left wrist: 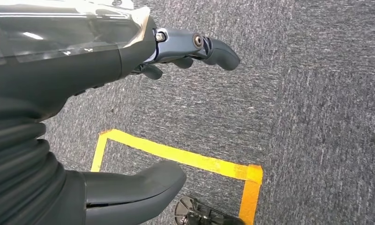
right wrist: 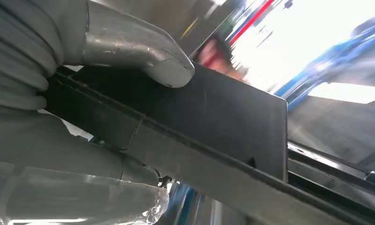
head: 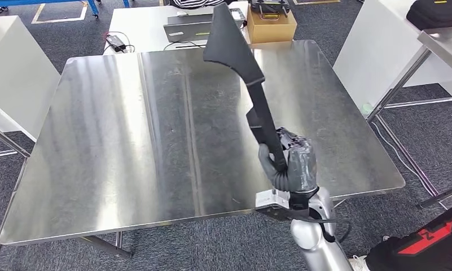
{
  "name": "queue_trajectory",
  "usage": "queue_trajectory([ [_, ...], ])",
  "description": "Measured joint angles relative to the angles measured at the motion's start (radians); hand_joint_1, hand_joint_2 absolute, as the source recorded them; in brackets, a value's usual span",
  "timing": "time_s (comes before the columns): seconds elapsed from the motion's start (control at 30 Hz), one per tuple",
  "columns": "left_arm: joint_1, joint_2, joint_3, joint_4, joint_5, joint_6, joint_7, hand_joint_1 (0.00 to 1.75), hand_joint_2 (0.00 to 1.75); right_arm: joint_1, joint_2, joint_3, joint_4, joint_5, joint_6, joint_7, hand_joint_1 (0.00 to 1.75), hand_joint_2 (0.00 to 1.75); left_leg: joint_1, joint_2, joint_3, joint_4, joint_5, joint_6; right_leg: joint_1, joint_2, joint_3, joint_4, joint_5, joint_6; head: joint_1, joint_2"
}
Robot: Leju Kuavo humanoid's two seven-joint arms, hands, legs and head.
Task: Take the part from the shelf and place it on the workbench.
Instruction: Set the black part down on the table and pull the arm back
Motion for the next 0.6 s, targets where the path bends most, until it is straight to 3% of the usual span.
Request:
queue_trajectory([
  [0.1,0.000,-0.003,0.000,0.000,-0.005,-0.003,-0.003,0.00,1.75,-0.001,-0.020,-0.059,0.030,0.096,-0.065,0.044,1.75,1.75,-0.001,-0.001,0.000,0.000,0.000,0.001,0.000,0.000,0.001,-0.002,0.002,0.003,0.000,0.000],
  [0.27,0.000,-0.009,0.000,0.000,-0.008,-0.006,-0.003,0.00,1.75,-0.012,-0.044,-0.118,0.085,0.153,-0.077,0.079,1.75,1.75,-0.002,-0.001,0.000,0.000,0.001,0.003,-0.002,0.000,0.002,-0.002,0.003,0.005,0.000,0.000],
  [0.6,0.000,-0.025,-0.001,0.000,-0.023,-0.016,-0.017,0.00,1.75,-0.166,-0.121,-0.185,0.377,0.293,-0.120,0.117,1.75,1.75,-0.001,-0.002,0.000,0.001,0.003,0.005,-0.001,-0.002,0.011,-0.002,0.005,0.008,0.000,0.000],
])
